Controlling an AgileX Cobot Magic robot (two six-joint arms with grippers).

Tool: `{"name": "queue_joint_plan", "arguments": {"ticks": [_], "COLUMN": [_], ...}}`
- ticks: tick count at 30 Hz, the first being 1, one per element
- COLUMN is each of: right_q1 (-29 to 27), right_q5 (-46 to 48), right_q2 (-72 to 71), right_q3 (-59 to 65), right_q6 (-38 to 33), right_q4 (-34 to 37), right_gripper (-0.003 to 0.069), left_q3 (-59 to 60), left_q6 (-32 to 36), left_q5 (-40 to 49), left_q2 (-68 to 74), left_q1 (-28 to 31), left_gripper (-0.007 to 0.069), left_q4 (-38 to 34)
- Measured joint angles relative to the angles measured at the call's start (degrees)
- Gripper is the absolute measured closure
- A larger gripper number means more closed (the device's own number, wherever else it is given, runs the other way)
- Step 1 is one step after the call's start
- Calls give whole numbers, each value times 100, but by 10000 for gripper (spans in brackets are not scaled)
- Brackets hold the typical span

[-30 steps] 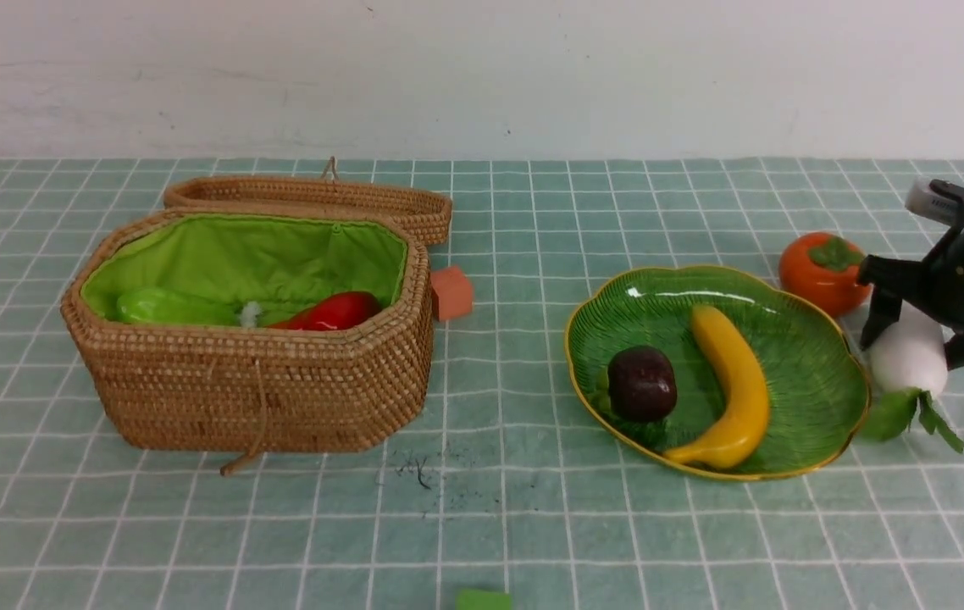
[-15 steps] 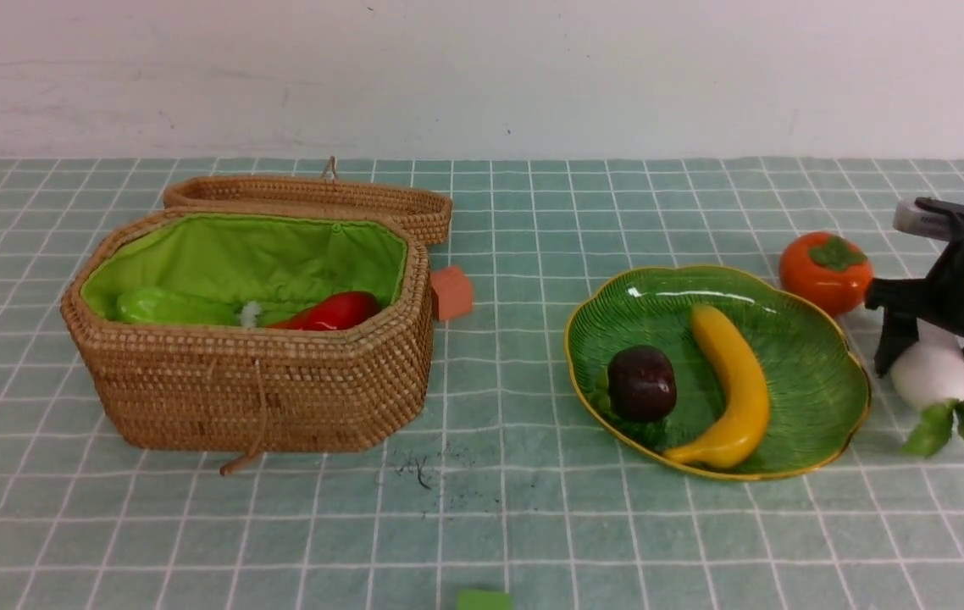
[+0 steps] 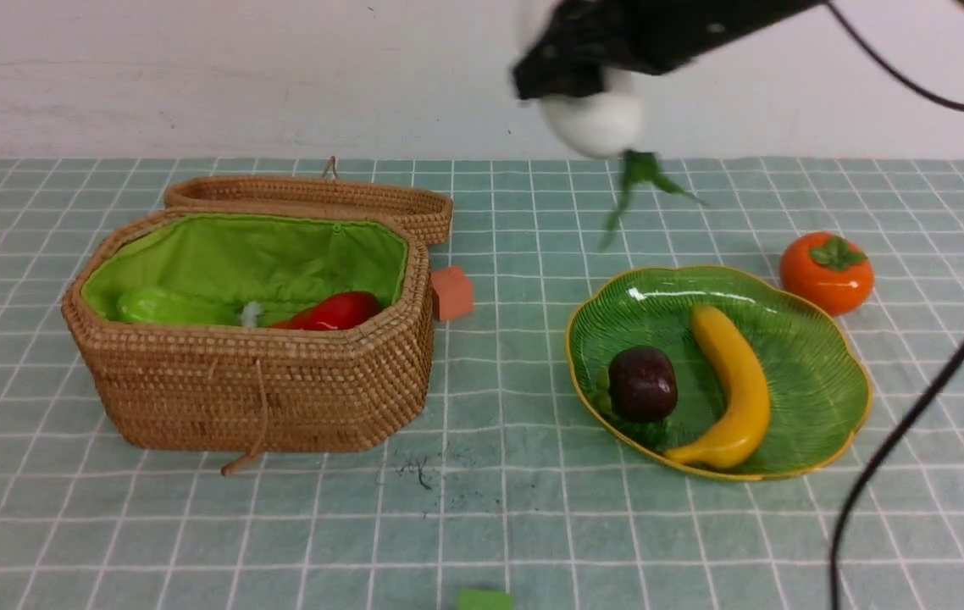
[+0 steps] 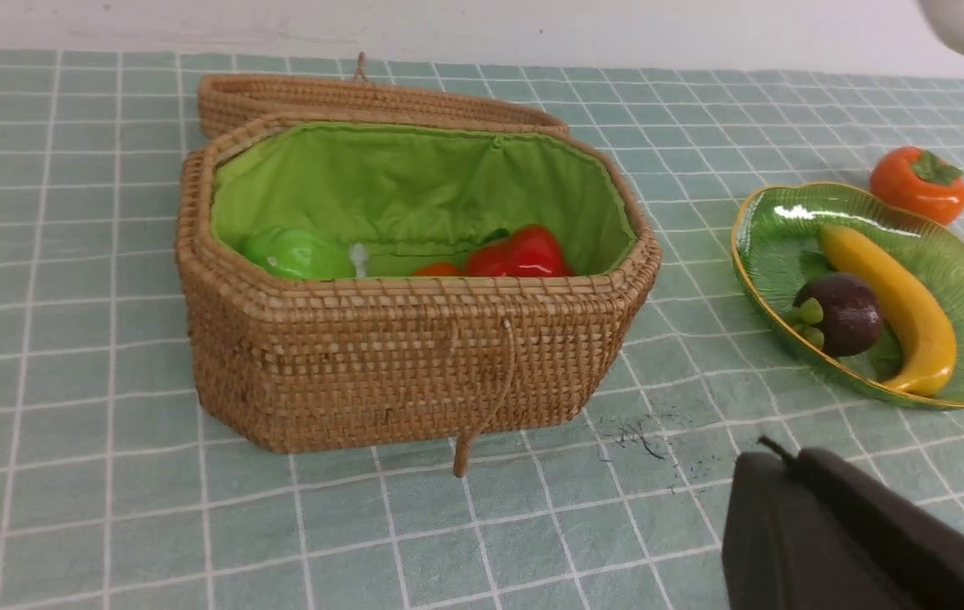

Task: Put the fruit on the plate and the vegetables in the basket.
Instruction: Take a daikon with your right arm and place it on the basket on the left.

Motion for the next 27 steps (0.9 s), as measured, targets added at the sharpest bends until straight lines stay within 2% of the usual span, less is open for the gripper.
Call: {"name": "queue_joint_plan", "arguments": {"ticks": [1, 2, 3, 6, 10, 18, 21, 24, 27], "right_q1": [120, 590, 637, 1233, 1598, 1719, 1672, 1558, 1402], "right_q5": [-179, -994, -1082, -2317, -2721, -2719, -2378, -1613, -795], "right_q2": [54, 344, 380, 1077, 1840, 2464, 2458, 2269, 1855], "right_q3": [-13, -62, -75, -226, -604, -1127, -1148, -1164, -1164], "right_q6": [-110, -529, -569, -1043, -1225, -1172, -1109, -941, -624], "right_q4": [38, 205, 221, 440, 481, 488, 482, 382, 136], "right_gripper": [129, 129, 129, 129, 129, 128, 99, 39, 38], "left_q3": [0, 0, 0, 0, 0, 0, 0, 0, 0], "left_q6": [-9, -14, -14, -14, -14, 37, 124, 273, 313], "left_q5": [0, 0, 0, 2, 7, 60, 60, 54, -21], "left_q2": [0, 0, 0, 0, 0, 0, 0, 0, 0], "left_q1": [0, 0, 0, 0, 0, 0, 0, 0, 0], "left_gripper": [634, 634, 634, 634, 634, 633, 633, 633, 633], "left_q4": [0, 0, 0, 0, -35, -164, -235, -364, -435]}}
